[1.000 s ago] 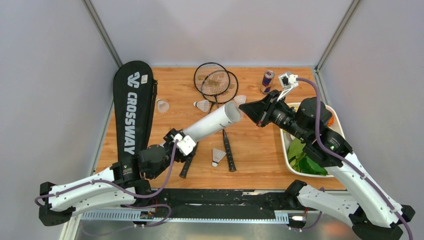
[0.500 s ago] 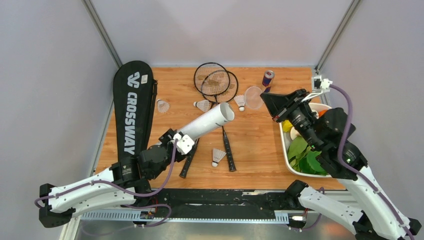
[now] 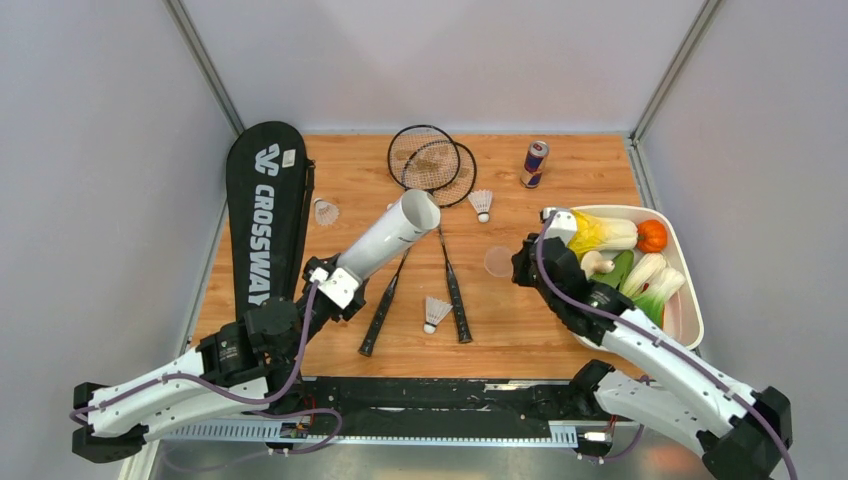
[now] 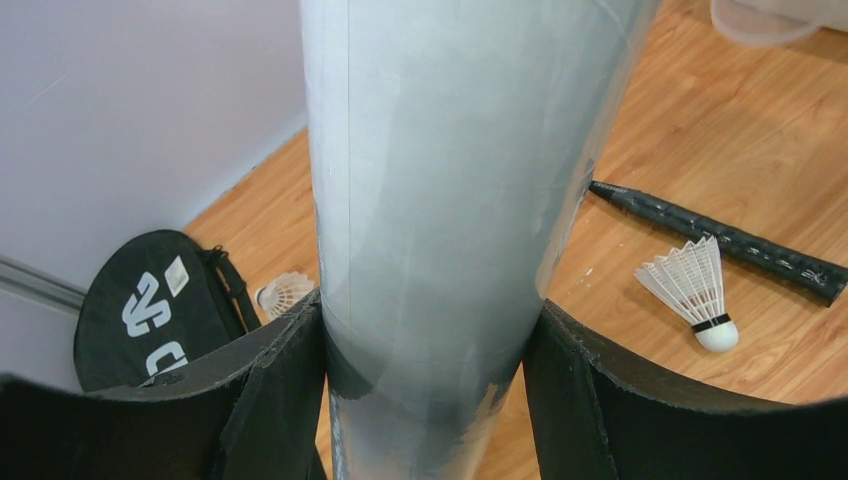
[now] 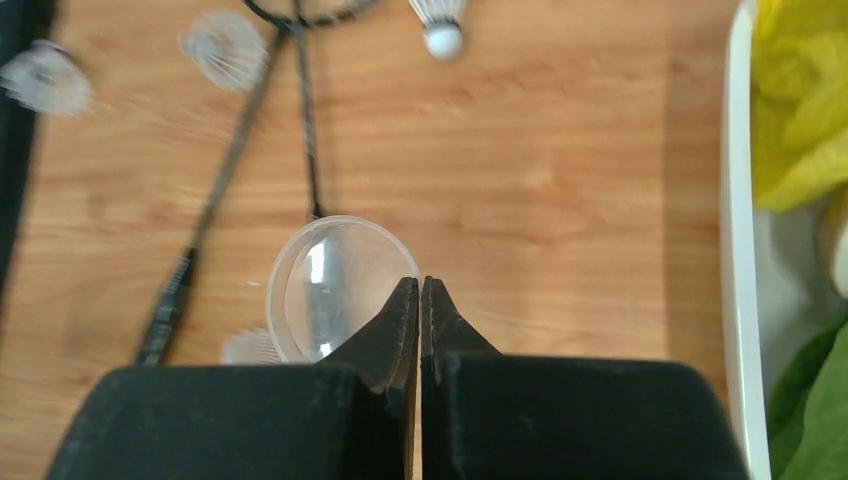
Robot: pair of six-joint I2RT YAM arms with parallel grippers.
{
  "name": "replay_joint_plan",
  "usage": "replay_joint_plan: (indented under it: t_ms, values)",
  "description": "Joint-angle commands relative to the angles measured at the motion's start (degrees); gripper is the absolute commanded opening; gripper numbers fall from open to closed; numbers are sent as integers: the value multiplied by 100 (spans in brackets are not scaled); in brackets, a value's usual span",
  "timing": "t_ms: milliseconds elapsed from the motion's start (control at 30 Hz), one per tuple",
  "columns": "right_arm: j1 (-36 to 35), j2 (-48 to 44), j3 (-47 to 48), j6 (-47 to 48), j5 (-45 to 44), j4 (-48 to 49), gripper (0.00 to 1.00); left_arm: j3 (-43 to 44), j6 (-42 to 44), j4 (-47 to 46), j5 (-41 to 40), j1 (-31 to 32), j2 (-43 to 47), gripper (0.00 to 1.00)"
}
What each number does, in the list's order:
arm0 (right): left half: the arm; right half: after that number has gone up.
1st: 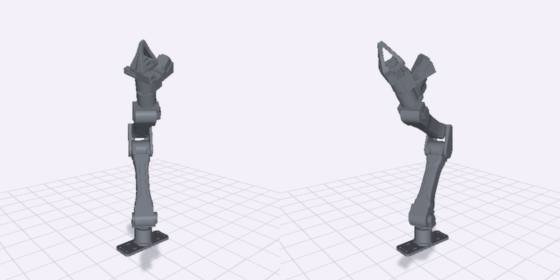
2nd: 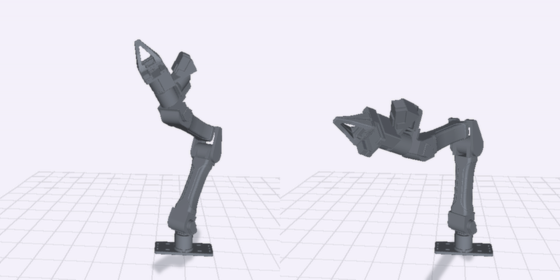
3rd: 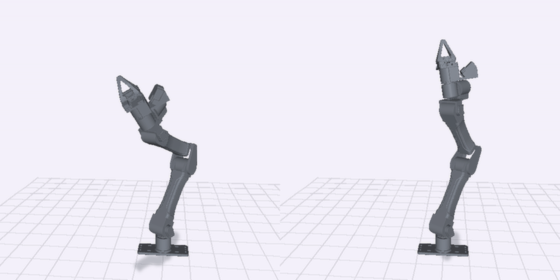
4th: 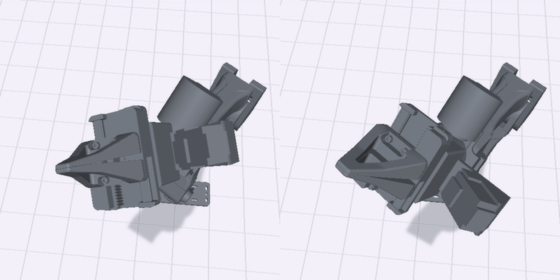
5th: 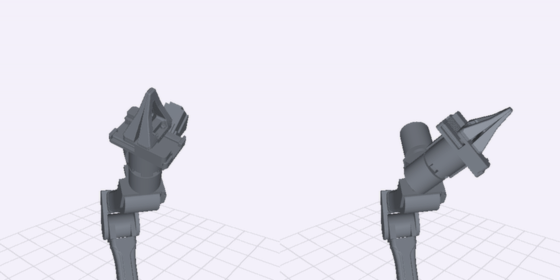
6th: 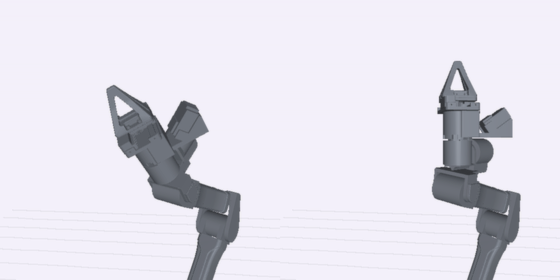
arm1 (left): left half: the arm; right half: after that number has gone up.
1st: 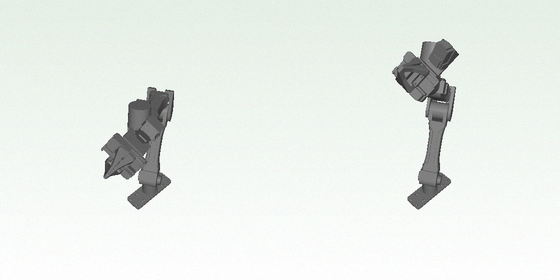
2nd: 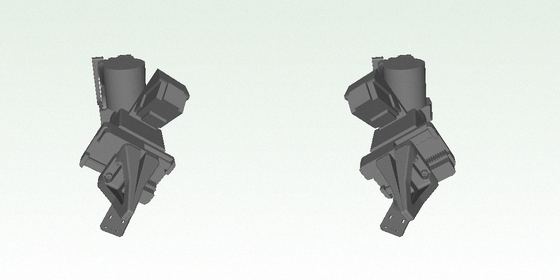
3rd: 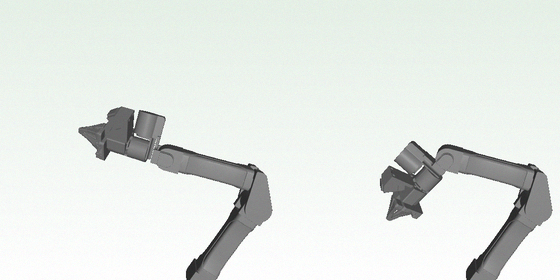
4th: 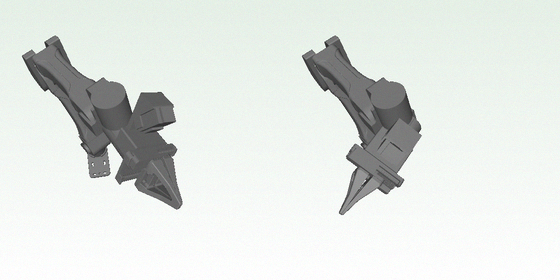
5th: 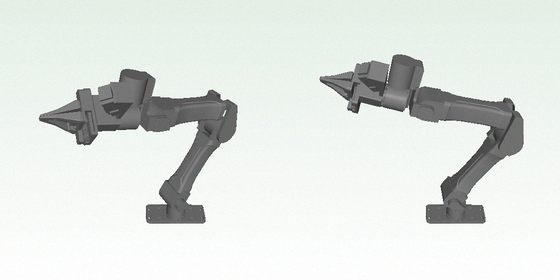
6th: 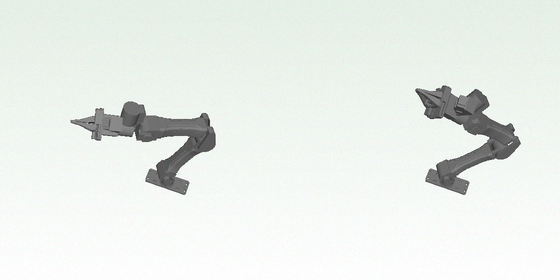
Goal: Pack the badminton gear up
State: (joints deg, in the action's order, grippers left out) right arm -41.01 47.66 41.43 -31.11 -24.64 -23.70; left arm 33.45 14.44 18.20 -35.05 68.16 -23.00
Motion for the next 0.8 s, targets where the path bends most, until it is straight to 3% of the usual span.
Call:
replay_joint_plan:
  t_ms: [0, 300, 367, 433, 500, 600, 767]
  values:
    - [223, 283, -630, -356, -224, 468, 0, 4, 73, -362, -25, -5, 52, 50]
    - [628, 1087, -1331, -213, 292, 1192, 0, 8, 40, -331, 45, -10, 45, 51]
    - [645, 1086, -1280, -131, 416, 1150, 12, 2, 57, -331, 73, -5, 42, 51]
    - [653, 1001, -1167, -49, 556, 1040, 32, -3, 63, -327, 74, -11, 43, 51]
    - [656, 875, -1019, 61, 760, 901, 42, -12, 78, -332, 74, -12, 54, 51]
    - [656, 688, -820, 269, 1418, 886, 45, -20, 97, -326, 77, -9, 49, 51]
    - [655, 812, -646, 1039, 3736, 1640, 44, -19, 104, -317, 193, -11, 84, 51]
